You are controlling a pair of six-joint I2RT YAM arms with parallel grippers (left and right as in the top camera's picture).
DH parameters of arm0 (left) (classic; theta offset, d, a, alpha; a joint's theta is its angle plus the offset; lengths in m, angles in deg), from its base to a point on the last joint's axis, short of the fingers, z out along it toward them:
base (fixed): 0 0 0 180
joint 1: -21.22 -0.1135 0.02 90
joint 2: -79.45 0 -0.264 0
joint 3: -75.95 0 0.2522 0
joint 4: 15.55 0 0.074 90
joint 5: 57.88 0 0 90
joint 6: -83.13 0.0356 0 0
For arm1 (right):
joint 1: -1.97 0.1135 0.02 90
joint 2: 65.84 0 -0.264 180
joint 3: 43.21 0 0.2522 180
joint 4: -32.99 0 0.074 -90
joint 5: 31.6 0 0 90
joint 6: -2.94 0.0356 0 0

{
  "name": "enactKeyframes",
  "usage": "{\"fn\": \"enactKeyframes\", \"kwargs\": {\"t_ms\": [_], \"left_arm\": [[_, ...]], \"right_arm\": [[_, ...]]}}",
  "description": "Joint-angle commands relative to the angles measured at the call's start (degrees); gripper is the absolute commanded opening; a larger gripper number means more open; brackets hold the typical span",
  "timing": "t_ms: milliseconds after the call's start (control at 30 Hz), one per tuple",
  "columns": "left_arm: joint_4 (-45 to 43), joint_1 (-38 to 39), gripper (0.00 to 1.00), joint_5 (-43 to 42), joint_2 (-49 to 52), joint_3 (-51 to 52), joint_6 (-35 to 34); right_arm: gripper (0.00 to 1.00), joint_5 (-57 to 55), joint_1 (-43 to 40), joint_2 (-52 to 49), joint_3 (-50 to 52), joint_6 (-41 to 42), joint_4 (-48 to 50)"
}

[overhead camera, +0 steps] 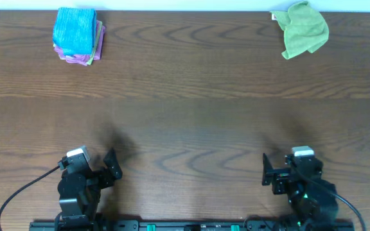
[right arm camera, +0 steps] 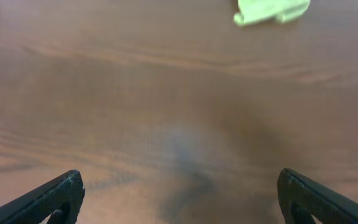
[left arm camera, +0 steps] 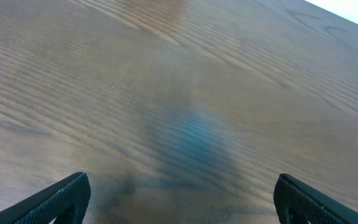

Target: Fold the cloth

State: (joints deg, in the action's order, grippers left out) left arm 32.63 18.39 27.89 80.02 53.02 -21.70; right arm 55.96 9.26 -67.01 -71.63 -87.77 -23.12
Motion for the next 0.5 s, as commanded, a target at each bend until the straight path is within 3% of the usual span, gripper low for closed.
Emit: {"fn": "enactKeyframes", "kwargs": {"t_ms": [0,467], "left_arm": [[-0.15,0.24,0.96,0.61,-0.33,0.35,-0.20],[-0.15,0.24,0.95,0.61,-0.33,0.35,-0.20]], "right_arm": [[0.99,-0.81,-0.50,0.90,2.58,-0.66,0.24],[0.99,-0.76,-0.50,0.85,5.44,-0.66,0.28]]}}
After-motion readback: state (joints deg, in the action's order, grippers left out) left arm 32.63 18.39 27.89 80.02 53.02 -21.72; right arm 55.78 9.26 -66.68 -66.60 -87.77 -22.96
